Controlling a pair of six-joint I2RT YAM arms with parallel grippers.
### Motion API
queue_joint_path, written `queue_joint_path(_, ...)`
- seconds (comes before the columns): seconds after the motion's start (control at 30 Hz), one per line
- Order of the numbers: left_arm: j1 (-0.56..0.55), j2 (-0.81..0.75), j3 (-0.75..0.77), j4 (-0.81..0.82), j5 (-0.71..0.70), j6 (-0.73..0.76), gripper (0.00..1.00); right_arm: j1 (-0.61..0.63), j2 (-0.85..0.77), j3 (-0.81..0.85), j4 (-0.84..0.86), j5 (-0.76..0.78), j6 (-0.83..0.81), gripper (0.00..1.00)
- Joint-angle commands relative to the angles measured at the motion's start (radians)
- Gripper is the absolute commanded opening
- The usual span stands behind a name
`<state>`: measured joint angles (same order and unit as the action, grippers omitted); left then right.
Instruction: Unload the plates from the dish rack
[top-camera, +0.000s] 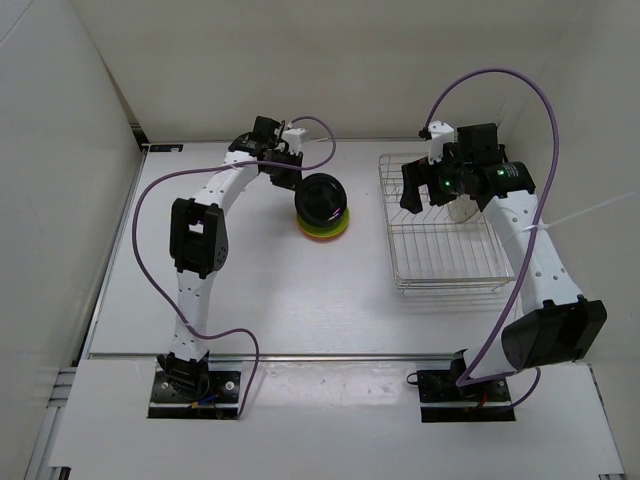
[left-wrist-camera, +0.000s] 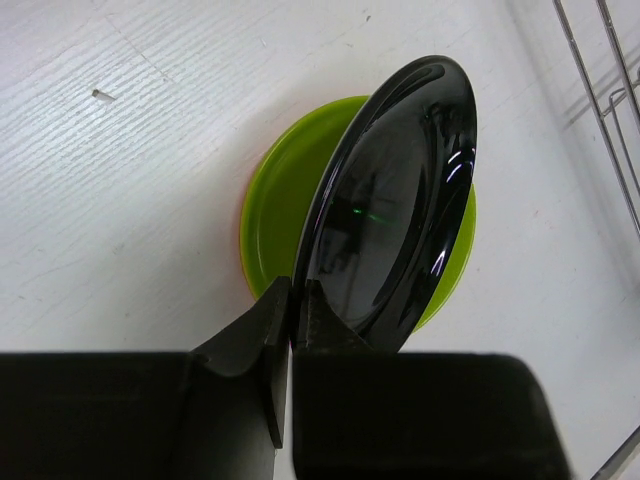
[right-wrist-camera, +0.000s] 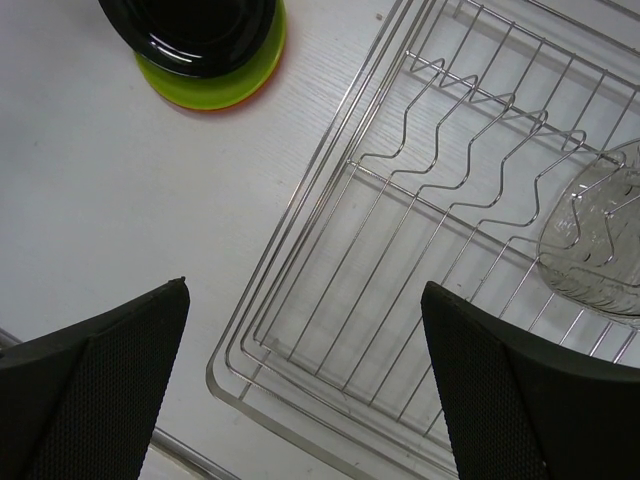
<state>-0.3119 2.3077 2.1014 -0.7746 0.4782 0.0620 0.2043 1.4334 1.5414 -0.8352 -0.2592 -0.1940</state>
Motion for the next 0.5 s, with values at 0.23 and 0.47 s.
queue_joint_path(0.23, 0.008, -0.005, 0.006, 0.043, 0.01, -0.005, 0.14, 0.001, -0.022, 0.0, 0.021, 0.015, -0.016, 1.0)
queue_joint_path(0.47, 0.008, -0.005, -0.015, 0.052, 0.01, -0.005, 0.32, 0.001, -0.022, 0.0, 0.021, 0.015, -0.016, 1.0)
